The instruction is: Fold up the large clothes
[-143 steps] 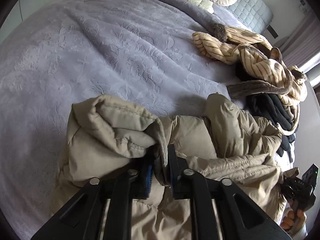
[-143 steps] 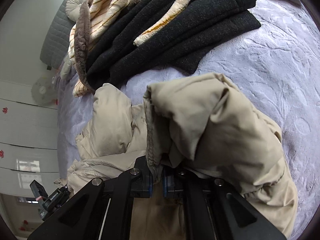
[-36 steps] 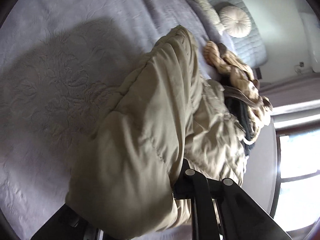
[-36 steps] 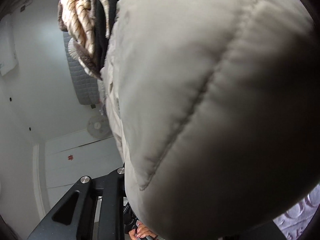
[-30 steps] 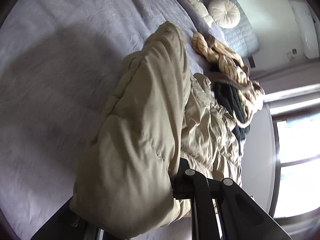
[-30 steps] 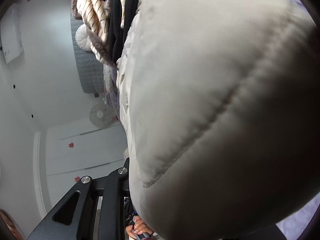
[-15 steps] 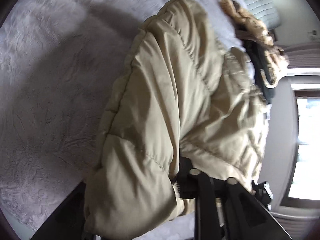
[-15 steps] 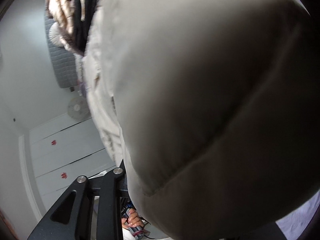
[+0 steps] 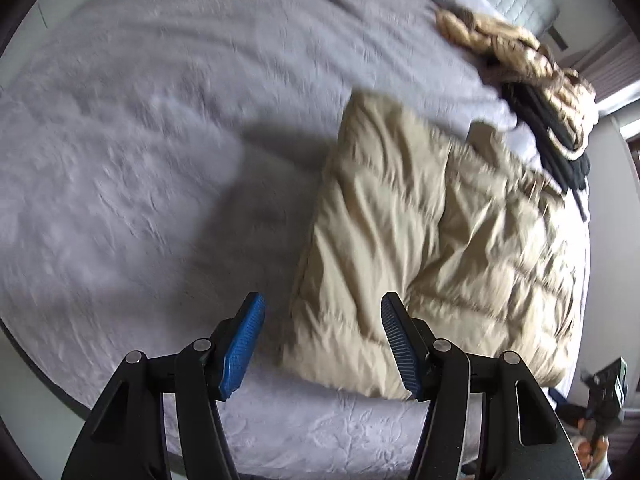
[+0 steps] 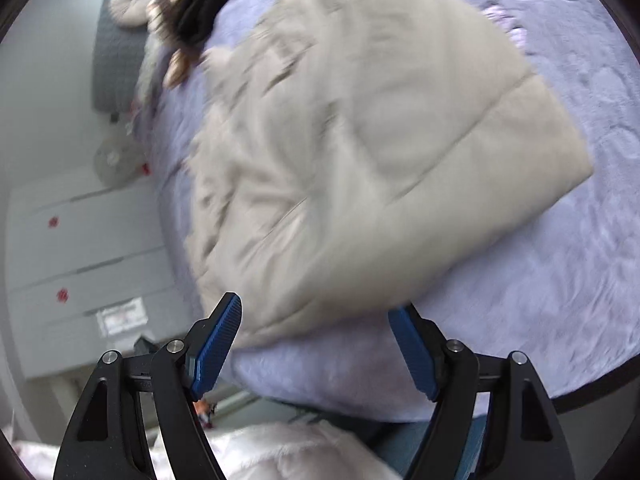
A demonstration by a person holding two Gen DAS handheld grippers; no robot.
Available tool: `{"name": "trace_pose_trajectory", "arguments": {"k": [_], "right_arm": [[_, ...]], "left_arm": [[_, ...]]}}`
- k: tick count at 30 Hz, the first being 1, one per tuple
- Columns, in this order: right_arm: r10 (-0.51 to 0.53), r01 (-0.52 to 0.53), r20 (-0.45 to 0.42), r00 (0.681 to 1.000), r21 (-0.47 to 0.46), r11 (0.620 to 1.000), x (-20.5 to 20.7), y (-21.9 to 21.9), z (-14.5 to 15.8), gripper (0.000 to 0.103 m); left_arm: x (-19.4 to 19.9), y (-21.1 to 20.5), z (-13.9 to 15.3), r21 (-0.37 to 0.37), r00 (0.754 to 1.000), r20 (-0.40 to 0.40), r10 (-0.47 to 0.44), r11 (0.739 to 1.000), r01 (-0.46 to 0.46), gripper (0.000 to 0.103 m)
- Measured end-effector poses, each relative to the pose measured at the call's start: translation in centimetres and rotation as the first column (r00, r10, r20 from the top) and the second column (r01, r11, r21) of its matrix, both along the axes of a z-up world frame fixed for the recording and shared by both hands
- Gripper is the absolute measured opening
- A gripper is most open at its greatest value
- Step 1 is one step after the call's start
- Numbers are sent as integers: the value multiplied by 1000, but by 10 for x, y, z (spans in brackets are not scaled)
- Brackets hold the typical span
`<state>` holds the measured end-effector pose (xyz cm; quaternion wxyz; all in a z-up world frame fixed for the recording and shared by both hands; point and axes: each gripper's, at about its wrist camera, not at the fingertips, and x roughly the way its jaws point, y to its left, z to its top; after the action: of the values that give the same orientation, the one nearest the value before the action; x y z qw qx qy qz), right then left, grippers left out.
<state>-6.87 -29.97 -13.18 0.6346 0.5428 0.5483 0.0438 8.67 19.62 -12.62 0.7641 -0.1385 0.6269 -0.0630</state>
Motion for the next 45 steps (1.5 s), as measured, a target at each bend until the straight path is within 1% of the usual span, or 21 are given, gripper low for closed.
{"name": "trace_pose_trajectory", "arguments": {"k": [1,3,6,9,11,12,13,16,19,23,28,30,32,34,35,37,38,39,41,42,45], "right_arm": [[29,-29,27,999,15,999,1,5,4,79],[79,-80,60,995,11,997,1,21,13,79],[146,-142,83,986,-57,988,12,32,22,79],[186,-170,47,981,-239,956,32,54,36,79],[200,-182,26,979,-313,932,24,48,45,79],[205,-189,14,979,-336,923,30,55,45,79],[213,-201,-7,977,-355,913,37,61,43,79],[239,-233,-34,970,-390,891,49,77,41,80],[252,-243,-42,967,-455,857,59,92,42,92],[281,-270,-63,958,-533,802,73,115,40,92],[302,-287,-80,950,-602,745,81,125,42,92],[307,-299,-96,947,-613,731,87,128,42,92],[307,-305,-104,946,-609,732,90,128,42,92],[302,-310,-115,946,-590,745,93,129,41,92],[299,-310,-120,947,-585,749,94,129,39,92],[286,-305,-127,950,-577,758,96,131,34,92],[282,-306,-134,950,-574,760,96,131,33,92],[278,-307,-141,950,-572,761,96,132,30,92],[271,-309,-153,950,-561,768,96,131,26,92],[267,-310,-160,950,-555,772,95,131,23,92],[263,-314,-171,949,-560,767,96,134,22,92]], "left_arm": [[2,1,3,-2,1000,13,-3,1000,3,85],[10,-7,8,-8,999,44,-23,1000,23,87],[19,-20,3,-7,998,29,-64,998,64,88],[28,-36,-5,12,995,25,-96,995,96,88],[30,-46,-4,27,993,35,-113,993,112,88],[32,-50,-5,33,992,36,-122,992,121,88],[35,-52,-6,34,991,35,-129,991,128,103],[41,-57,-8,52,989,35,-141,989,139,103],[45,-59,-12,77,990,27,-139,988,137,103],[50,-59,-16,103,988,21,-150,984,147,103],[56,-58,-21,200,984,28,-176,965,167,103],[61,-51,-27,198,984,23,-179,965,171,103],[68,-44,-33,146,981,15,-195,971,190,103],[78,-29,-45,22,978,-12,-210,977,210,103],[82,-24,-49,-14,977,-18,-211,977,211,103],[90,-12,-61,-116,973,-39,-228,968,222,103],[94,-8,-69,-175,968,-56,-247,956,234,103],[98,-5,-81,-251,959,-83,-273,937,245,103],[102,-5,-96,-321,946,-122,-300,914,249,103],[104,-9,-107,-383,933,-145,-330,888,254,103],[104,-28,-124,-478,898,-172,-404,832,283,103]]}}
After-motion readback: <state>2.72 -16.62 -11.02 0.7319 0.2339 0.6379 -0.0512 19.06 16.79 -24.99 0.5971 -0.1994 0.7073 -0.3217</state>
